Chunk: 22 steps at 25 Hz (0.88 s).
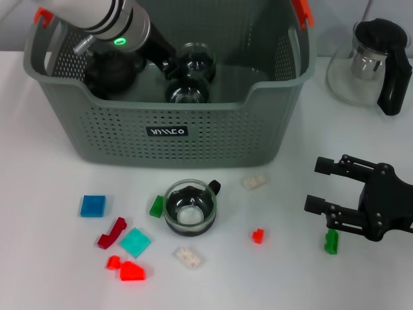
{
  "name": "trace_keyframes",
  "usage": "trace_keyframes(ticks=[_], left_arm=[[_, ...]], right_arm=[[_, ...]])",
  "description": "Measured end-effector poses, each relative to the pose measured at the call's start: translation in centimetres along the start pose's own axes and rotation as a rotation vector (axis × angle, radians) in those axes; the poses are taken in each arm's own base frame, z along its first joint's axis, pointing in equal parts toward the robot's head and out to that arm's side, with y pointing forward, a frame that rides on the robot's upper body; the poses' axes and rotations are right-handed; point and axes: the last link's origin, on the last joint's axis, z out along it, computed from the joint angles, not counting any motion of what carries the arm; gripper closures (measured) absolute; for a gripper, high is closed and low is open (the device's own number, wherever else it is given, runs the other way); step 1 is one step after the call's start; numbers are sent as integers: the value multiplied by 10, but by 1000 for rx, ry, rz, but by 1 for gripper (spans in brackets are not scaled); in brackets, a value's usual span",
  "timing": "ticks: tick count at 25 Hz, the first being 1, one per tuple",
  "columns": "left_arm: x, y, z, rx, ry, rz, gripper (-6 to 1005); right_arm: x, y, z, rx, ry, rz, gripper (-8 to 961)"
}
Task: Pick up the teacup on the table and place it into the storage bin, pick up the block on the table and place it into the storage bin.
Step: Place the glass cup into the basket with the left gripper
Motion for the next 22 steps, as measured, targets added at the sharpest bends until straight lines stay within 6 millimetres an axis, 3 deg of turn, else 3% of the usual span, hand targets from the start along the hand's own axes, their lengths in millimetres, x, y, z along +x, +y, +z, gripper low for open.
trace_keyframes(ticks=[6, 9, 12, 17, 19, 22], left_arm=[[-2, -2, -2, 4, 1, -20, 564], [-3, -5, -7, 10, 16, -32, 529], [-2, -10, -24, -2, 108, -95, 494], [-15, -32, -89, -177, 513, -350, 494], [-29, -42, -125, -319, 745, -450, 493], [-59, -40, -149, -542, 969, -542, 493]], right_arm=[[0, 0, 0, 1, 0, 1, 186], [0, 0, 0, -1, 0, 0, 187], [0, 0, 1, -1, 0, -1, 187], [0, 0, 0, -1, 0, -1, 187], [1, 0, -1, 2, 0, 2, 187], [1, 1, -2, 5, 0, 4, 187]])
